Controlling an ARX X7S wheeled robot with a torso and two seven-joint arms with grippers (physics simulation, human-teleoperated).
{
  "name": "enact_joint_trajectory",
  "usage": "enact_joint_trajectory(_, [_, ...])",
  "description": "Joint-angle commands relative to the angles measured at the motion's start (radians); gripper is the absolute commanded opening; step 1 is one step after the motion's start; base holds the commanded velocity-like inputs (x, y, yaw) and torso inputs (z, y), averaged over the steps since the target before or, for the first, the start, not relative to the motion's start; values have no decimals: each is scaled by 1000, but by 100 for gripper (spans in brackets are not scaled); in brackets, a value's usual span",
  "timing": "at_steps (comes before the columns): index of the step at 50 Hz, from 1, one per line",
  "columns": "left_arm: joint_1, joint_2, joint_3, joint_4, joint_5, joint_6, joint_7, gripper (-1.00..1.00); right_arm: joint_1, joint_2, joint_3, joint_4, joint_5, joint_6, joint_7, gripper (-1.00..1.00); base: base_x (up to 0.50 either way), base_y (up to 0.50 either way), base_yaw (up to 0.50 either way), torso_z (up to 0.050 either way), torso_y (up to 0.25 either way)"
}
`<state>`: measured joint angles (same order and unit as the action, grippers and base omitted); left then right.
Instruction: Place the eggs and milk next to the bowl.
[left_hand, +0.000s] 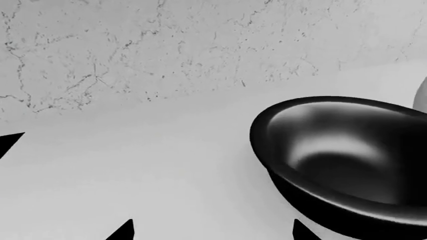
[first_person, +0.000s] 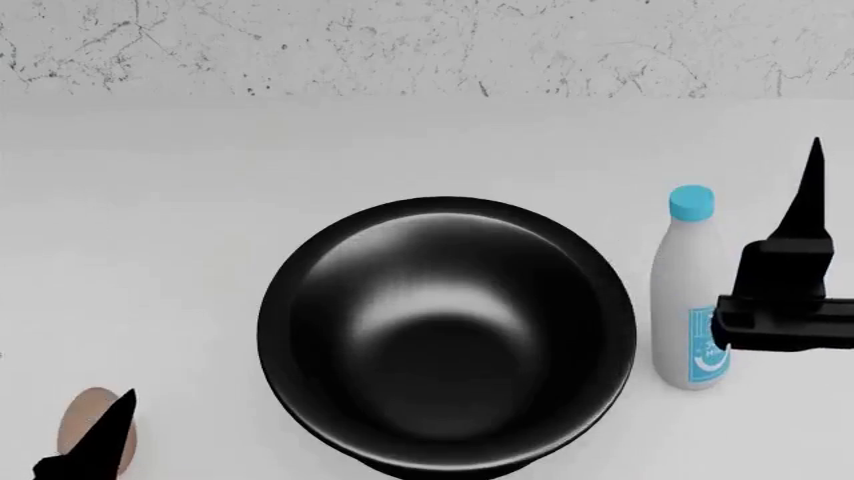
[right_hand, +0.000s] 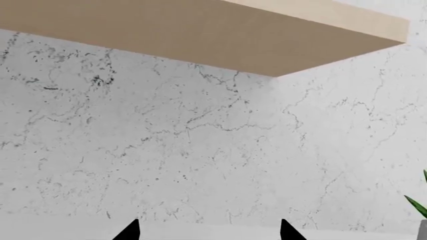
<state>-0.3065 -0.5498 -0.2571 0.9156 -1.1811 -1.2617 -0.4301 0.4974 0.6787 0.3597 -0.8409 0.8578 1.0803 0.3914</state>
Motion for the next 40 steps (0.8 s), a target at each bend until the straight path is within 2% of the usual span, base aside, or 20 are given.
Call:
enact_joint_trajectory(1, [50, 6, -118, 16, -187, -15, -50, 100, -3, -14, 34, -8, 3, -1, -21, 100, 0, 0, 0, 0, 0])
enact_joint_trajectory(15, [100, 0, -124, 22, -185, 3, -39, 100, 7, -11, 6, -1, -1, -6, -16, 100, 0, 0, 0, 0, 0])
enact_joint_trajectory(28, [127, 3, -101, 15, -83, 29, -16, 100, 21, -9, -9, 6, 4, -4, -9, 100, 0, 0, 0, 0, 0])
enact_joint_trajectory(40, [161, -1, -20, 2, 80, 76, 32, 100, 15, -9, -30, 23, -14, -26, -17, 100, 0, 0, 0, 0, 0])
